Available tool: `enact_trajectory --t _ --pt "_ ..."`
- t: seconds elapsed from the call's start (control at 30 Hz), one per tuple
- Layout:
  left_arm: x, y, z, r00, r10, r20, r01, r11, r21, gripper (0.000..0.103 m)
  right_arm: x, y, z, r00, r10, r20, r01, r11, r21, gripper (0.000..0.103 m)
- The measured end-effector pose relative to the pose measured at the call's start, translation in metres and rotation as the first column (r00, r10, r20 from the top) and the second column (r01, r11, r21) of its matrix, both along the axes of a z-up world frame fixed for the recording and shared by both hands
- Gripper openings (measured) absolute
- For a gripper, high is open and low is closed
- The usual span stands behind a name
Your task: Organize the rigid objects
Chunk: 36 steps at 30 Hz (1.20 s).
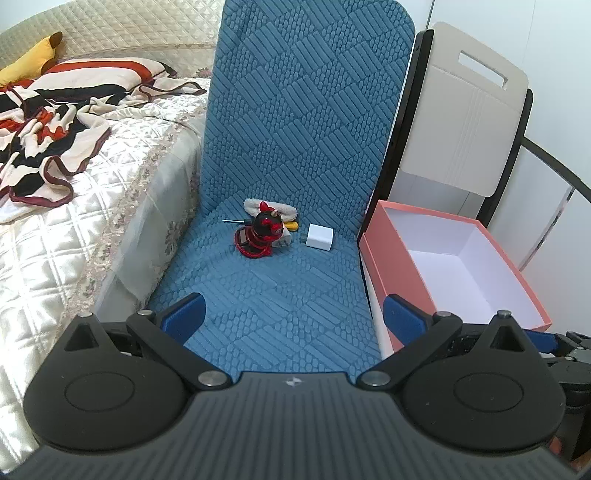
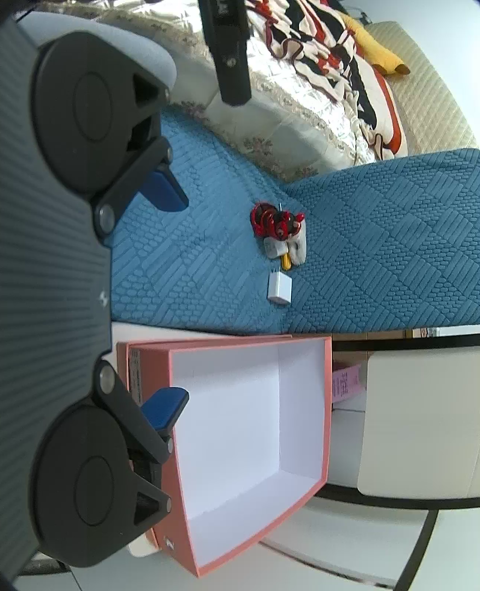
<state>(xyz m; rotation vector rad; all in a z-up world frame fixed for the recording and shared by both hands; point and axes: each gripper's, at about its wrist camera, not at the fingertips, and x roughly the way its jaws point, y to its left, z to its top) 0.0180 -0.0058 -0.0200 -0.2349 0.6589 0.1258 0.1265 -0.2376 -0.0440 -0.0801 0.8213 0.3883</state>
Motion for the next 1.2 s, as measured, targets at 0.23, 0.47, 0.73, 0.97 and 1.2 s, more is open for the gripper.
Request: enact_trajectory --t 0.23,0.47,0.73,0.97,1.2 --pt "0.021 0.006 -0.013 1.0 0.005 -0.007 -0.005 1.0 0.0 0.103 0.009 0.003 -0.013 1.0 -0.014 -0.005 0.014 1.0 0.015 0.103" --pt "0.05 0.014 -0.035 1.0 -0.002 -0.031 0.002 1.0 -0.001 0.103 0.027 0.009 -0.026 1.0 -0.003 0.016 0.003 0.999 0.042 0.103" --pt "0.088 0.028 -0.064 0.999 -0.01 -0.046 0.01 1.0 -0.011 0.103 0.047 0.029 -0.043 1.0 0.012 0.027 -0.013 1.0 0.025 0.103" --pt "0.121 0.046 -0.089 0.999 0.001 -0.045 -0.002 1.0 -0.025 0.103 0.061 0.05 -0.058 0.998 0.04 0.044 -0.039 0.999 -0.011 0.103" --pt "0.149 0.062 -0.11 0.998 0.009 -0.061 -0.011 0.999 -0.037 0.103 0.086 0.064 -0.074 0.999 0.031 0.026 -0.03 1.0 -0.009 0.103"
